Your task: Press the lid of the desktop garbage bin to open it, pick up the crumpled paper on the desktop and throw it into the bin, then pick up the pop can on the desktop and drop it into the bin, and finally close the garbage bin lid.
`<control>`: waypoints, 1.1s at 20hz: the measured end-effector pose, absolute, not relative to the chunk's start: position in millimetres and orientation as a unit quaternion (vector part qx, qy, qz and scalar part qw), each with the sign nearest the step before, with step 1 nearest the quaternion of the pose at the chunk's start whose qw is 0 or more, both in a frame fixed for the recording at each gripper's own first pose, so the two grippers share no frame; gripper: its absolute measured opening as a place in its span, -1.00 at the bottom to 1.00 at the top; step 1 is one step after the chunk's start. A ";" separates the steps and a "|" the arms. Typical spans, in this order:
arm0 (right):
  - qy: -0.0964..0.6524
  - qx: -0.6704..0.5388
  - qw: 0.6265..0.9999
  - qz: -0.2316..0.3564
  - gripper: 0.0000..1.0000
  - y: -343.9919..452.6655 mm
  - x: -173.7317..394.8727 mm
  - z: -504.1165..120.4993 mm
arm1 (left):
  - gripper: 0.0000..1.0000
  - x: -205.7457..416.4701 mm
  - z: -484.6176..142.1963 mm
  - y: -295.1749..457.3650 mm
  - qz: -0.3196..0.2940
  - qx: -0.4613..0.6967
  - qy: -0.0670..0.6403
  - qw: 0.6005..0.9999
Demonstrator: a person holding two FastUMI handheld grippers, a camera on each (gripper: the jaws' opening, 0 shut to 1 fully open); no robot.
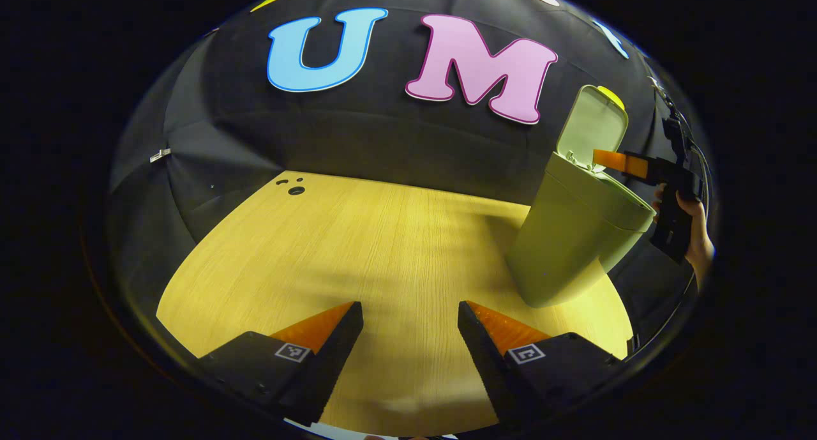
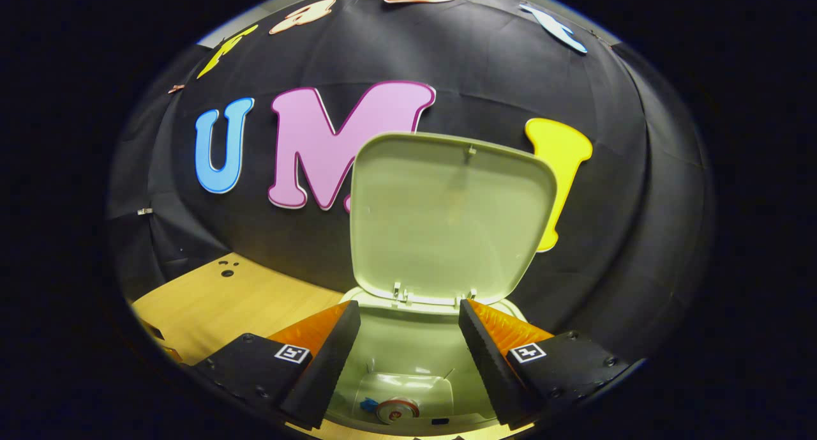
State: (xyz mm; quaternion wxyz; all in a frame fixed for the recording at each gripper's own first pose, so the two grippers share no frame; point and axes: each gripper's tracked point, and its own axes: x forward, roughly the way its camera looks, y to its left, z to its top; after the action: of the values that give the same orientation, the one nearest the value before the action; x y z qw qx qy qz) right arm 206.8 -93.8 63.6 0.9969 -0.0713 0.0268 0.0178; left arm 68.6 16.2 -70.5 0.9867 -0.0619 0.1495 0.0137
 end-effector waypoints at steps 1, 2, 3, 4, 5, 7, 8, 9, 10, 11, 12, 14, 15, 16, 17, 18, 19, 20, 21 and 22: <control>0.018 -0.072 0.997 0.019 0.94 -91.0 203.0 76.0 | 0.92 60.9 -70.2 22.4 0.017 -0.064 0.144 0.987; 0.008 -0.076 0.997 0.023 0.94 -86.1 199.1 90.3 | 0.92 55.1 -70.1 29.5 0.021 -0.068 0.139 0.988; -0.002 -0.084 0.996 0.025 0.95 -81.7 194.6 102.9 | 0.92 48.8 -73.4 36.3 0.026 -0.074 0.138 0.987; -0.015 -0.090 0.995 0.025 0.94 -79.1 191.0 117.5 | 0.92 43.3 -77.5 42.4 0.031 -0.083 0.140 0.986; -0.026 -0.094 0.995 0.026 0.94 -76.3 188.1 132.2 | 0.92 37.7 -81.3 47.0 0.035 -0.091 0.140 0.985; -0.044 -0.092 0.994 0.030 0.94 -67.2 183.0 159.3 | 0.93 25.6 -87.0 58.7 0.044 -0.102 0.139 0.984; -0.052 -0.089 0.994 0.032 0.94 -64.0 182.3 172.3 | 0.92 20.8 -88.8 63.8 0.049 -0.105 0.139 0.984; -0.063 -0.083 0.994 0.032 0.94 -61.9 181.7 184.1 | 0.92 15.3 -91.7 69.6 0.054 -0.107 0.138 0.983; -0.072 -0.075 0.994 0.033 0.94 -60.4 181.8 195.7 | 0.92 10.7 -93.0 73.6 0.058 -0.109 0.137 0.983; -0.077 -0.068 0.994 0.033 0.94 -58.6 183.1 204.9 | 0.92 6.7 -95.2 78.1 0.063 -0.110 0.136 0.983; -0.080 -0.063 0.994 0.032 0.94 -58.2 185.0 213.4 | 0.93 3.0 -96.7 82.4 0.068 -0.113 0.136 0.982; -0.084 -0.058 0.994 0.028 0.94 -63.5 192.7 227.5 | 0.92 -2.6 -96.9 88.3 0.077 -0.126 0.134 0.980; -0.085 -0.055 0.995 0.025 0.94 -67.4 197.8 234.6 | 0.93 -5.4 -97.2 90.8 0.082 -0.131 0.132 0.979; -0.086 -0.050 0.995 0.022 0.94 -71.5 203.4 242.2 | 0.92 -7.6 -97.0 92.9 0.087 -0.134 0.130 0.979; -0.085 -0.044 0.995 0.019 0.93 -76.2 210.4 248.9 | 0.92 -9.1 -97.5 95.0 0.091 -0.136 0.129 0.978; -0.082 -0.036 0.996 0.016 0.94 -81.4 217.3 255.1 | 0.92 -9.9 -97.6 96.2 0.095 -0.138 0.129 0.977; -0.078 -0.029 0.996 0.011 0.94 -87.7 224.6 259.0 | 0.92 -11.6 -99.4 97.7 0.100 -0.138 0.129 0.977; -0.076 -0.021 0.997 0.006 0.94 -93.7 232.0 264.2 | 0.92 -12.5 -100.0 98.9 0.103 -0.139 0.129 0.976; -0.072 -0.014 0.997 0.003 0.94 -98.6 238.8 267.0 | 0.92 -12.9 -100.1 100.4 0.106 -0.140 0.128 0.976; -0.066 -0.011 0.998 0.000 0.94 -103.2 245.9 266.5 | 0.92 -13.1 -99.6 102.1 0.110 -0.141 0.127 0.976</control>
State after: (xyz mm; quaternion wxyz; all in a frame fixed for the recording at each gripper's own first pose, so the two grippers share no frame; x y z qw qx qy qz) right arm 245.9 -103.2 266.5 0.9978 -0.0113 -0.0659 -0.0003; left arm -13.1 102.1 -99.6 0.9757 -0.1407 0.1273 0.1100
